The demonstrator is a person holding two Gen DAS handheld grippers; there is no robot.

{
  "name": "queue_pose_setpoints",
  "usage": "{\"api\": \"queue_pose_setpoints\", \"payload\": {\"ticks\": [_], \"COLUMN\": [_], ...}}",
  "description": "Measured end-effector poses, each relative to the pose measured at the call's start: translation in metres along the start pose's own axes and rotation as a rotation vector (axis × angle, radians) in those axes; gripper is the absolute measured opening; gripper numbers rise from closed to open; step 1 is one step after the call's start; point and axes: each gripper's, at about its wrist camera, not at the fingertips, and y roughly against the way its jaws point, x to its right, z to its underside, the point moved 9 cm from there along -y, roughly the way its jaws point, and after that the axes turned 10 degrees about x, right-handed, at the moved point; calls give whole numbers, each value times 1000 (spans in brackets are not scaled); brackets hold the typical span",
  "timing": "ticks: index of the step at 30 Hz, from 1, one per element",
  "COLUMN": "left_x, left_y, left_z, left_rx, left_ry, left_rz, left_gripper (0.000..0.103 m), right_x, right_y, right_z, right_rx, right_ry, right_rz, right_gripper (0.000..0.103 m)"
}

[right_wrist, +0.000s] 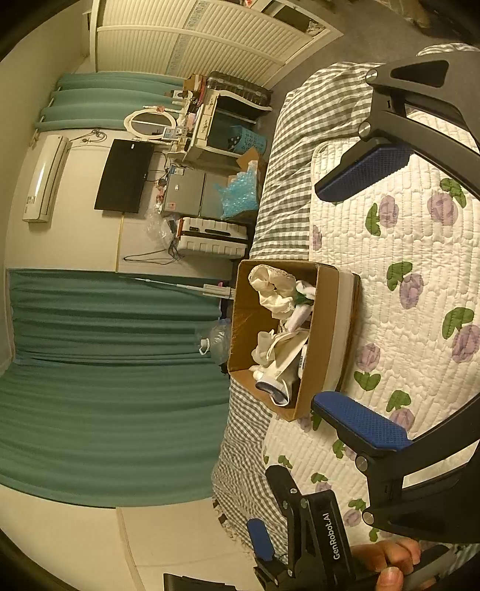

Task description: Organize soft objects

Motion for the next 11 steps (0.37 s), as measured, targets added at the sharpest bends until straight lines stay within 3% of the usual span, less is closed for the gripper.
{"api": "queue_pose_setpoints", "payload": {"ticks": [11], "left_x": [6], "left_y": [1], "left_z": [2], "left_rx": [4], "left_ry": [-5], "left_rz": [17], "left_gripper": [98], "right_x": [0], "right_y": [-3], "right_z": [5], "right_rx": [-18], "right_ry": [-17], "right_rz": [-5], "right_gripper": [103]}}
